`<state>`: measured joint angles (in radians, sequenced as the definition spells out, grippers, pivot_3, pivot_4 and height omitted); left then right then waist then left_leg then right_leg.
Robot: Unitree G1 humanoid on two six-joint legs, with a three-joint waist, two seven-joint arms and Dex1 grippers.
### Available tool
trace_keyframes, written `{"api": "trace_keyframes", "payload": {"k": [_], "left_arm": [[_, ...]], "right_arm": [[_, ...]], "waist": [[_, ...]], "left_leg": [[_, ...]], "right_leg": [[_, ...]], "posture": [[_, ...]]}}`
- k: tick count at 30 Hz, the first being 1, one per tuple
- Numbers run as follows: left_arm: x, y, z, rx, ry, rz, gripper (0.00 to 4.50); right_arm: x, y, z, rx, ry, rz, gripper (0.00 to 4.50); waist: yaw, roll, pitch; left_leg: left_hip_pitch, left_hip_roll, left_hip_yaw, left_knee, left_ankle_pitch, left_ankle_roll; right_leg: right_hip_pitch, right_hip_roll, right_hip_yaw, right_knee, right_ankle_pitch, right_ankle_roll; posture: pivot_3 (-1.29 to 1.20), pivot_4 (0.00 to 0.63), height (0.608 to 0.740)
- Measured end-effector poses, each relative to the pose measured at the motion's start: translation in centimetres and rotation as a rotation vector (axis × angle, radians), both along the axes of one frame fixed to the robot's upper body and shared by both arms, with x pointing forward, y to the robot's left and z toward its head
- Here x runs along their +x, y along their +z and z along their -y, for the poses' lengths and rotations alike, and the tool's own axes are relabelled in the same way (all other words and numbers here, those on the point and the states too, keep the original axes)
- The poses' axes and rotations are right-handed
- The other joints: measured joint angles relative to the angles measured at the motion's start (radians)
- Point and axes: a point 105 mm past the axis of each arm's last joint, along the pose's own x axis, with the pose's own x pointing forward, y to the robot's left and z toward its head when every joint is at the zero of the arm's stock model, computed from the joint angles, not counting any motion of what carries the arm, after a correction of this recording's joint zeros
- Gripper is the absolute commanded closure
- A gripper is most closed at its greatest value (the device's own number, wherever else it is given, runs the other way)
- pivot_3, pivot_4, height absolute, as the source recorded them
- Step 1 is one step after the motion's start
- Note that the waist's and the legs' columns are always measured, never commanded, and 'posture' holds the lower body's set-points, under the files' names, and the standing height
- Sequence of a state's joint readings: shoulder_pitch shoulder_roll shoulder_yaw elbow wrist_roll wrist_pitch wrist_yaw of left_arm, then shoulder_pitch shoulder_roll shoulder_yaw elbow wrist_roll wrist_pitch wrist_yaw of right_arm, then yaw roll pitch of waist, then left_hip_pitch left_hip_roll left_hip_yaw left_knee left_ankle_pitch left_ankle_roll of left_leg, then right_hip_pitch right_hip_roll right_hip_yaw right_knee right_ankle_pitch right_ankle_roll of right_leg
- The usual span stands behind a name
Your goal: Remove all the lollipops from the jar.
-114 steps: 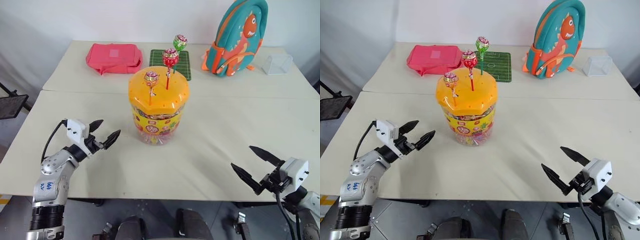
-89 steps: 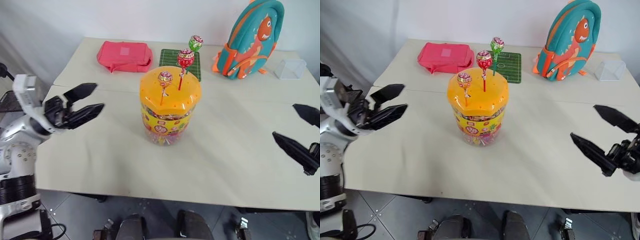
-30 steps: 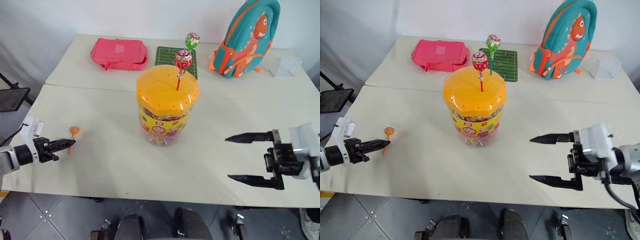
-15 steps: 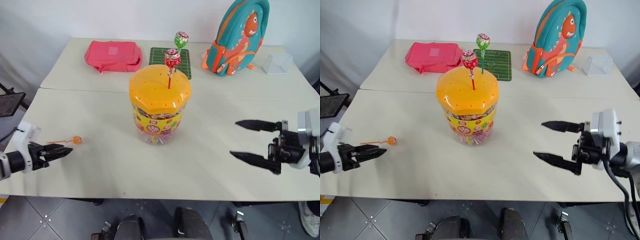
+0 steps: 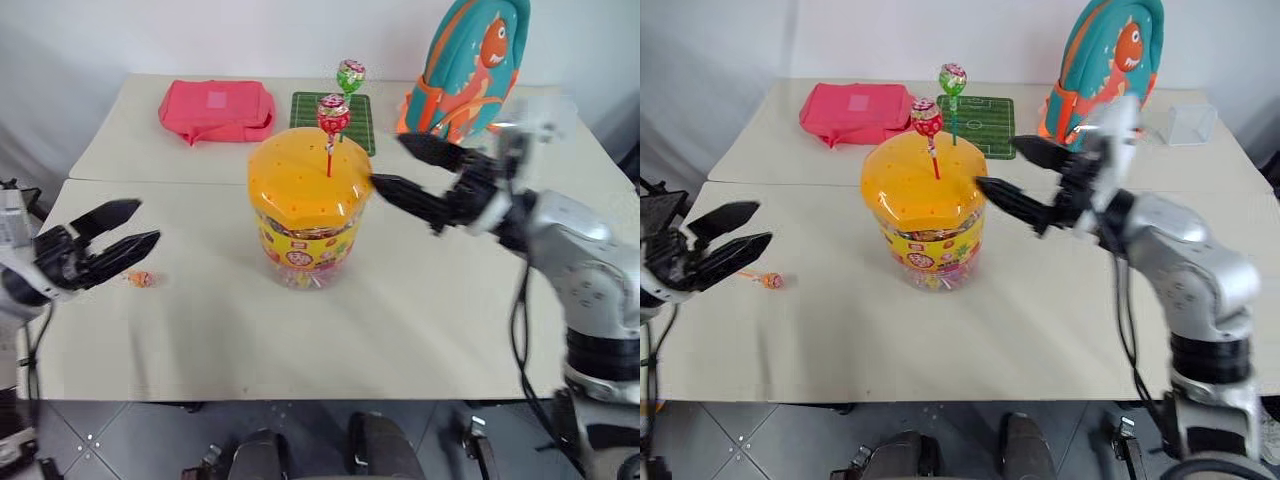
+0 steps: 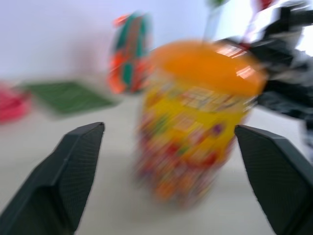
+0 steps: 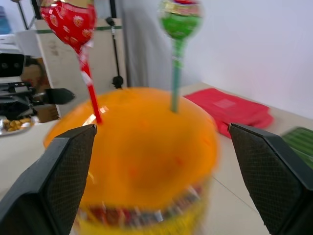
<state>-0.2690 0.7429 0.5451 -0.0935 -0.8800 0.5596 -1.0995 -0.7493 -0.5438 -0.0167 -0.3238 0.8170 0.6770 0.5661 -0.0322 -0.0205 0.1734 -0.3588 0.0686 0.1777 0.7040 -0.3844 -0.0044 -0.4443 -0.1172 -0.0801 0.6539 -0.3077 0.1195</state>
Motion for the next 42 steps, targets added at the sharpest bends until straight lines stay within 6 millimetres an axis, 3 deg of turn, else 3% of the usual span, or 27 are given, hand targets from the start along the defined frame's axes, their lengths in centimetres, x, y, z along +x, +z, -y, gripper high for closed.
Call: {"api": "trace_keyframes", "payload": {"k": [6, 9, 21, 27, 33, 36, 38, 40, 42], "left_arm": [[0.1, -0.3, 1.1, -0.054, -0.05, -0.03, 0.06], [0.0, -0.1, 1.5, -0.057, -0.071, -0.029, 0.0], [0.0, 1.8, 3.0, -0.078, -0.104, 0.136, 0.0], [-0.2, 3.9, 3.7, -0.162, -0.119, 0.187, 0.0], [-0.2, 3.8, 3.9, -0.149, -0.133, 0.177, 0.0], [-0.7, 3.1, 4.3, -0.042, -0.185, 0.152, 0.0], [-1.1, 2.0, 4.1, 0.064, -0.199, 0.129, 0.0], [-1.4, 1.4, 3.6, 0.135, -0.196, 0.117, 0.0], [-1.8, 1.3, 3.9, 0.164, -0.213, 0.122, 0.0]], "right_arm": [[0.1, -0.7, -1.7, -0.059, 0.015, 0.015, 0.0], [-0.1, -0.7, -2.1, -0.078, 0.039, 0.026, 0.59], [-0.6, 0.3, -3.4, -0.069, 0.097, 0.068, 4.39], [-0.5, 1.0, -3.0, -0.006, 0.129, 0.073, 4.48], [-0.6, 2.0, -1.7, 0.085, 0.145, 0.106, 4.48], [-0.9, 3.3, 1.0, 0.143, 0.133, 0.119, 4.48], [-0.5, 3.6, 5.1, 0.06, 0.009, 0.115, 4.48], [0.2, 2.4, 9.9, -0.08, -0.181, 0.058, 4.48], [1.0, -0.1, 13.6, -0.226, -0.361, -0.044, 4.48]], "waist": [[-0.005, 0.0, 0.0], [-0.005, 0.0, 0.0], [-0.005, 0.0, 0.0], [-0.005, 0.0, 0.0], [-0.007, 0.0, 0.0], [-0.004, 0.0, 0.0], [0.006, 0.001, 0.0], [0.013, 0.0, 0.0], [0.009, 0.0, 0.0]], "left_leg": [[0.0, 0.0, 0.0, -0.001, 0.0, 0.0], [0.0, 0.0, 0.0, -0.001, 0.0, 0.0], [0.0, 0.0, 0.0, 0.0, 0.0, 0.0], [0.0, 0.0, 0.0, 0.0, 0.0, 0.0], [0.0, 0.0, 0.0, -0.001, 0.0, 0.0], [0.0, 0.0, 0.0, -0.001, 0.0, 0.0], [0.0, -0.001, 0.0, -0.003, 0.0, 0.0], [-0.001, -0.002, -0.001, -0.005, 0.0, 0.0], [-0.001, -0.001, 0.001, -0.005, 0.0, 0.0]], "right_leg": [[0.0, 0.0, 0.0, -0.001, 0.0, 0.0], [0.0, 0.0, 0.0, -0.001, 0.0, 0.0], [0.0, 0.0, 0.0, -0.001, 0.0, 0.0], [0.0, 0.0, 0.0, 0.0, 0.0, 0.0], [0.0, 0.0, 0.0, -0.001, 0.0, 0.0], [0.0, 0.001, 0.0, -0.002, 0.0, 0.0], [0.001, 0.0, 0.0, -0.003, 0.0, 0.0], [0.002, 0.0, 0.0, -0.01, 0.0, 0.0], [0.002, 0.0, 0.0, -0.011, 0.0, 0.0]], "posture": [[0.0, 0.15, 0.74], [0.0, 0.15, 0.74], [0.0, 0.15, 0.74], [0.0, 0.15, 0.74], [0.0, 0.15, 0.74], [0.0, 0.15, 0.74], [0.0, 0.15, 0.74], [0.0, 0.15, 0.74], [0.0, 0.15, 0.74]]}}
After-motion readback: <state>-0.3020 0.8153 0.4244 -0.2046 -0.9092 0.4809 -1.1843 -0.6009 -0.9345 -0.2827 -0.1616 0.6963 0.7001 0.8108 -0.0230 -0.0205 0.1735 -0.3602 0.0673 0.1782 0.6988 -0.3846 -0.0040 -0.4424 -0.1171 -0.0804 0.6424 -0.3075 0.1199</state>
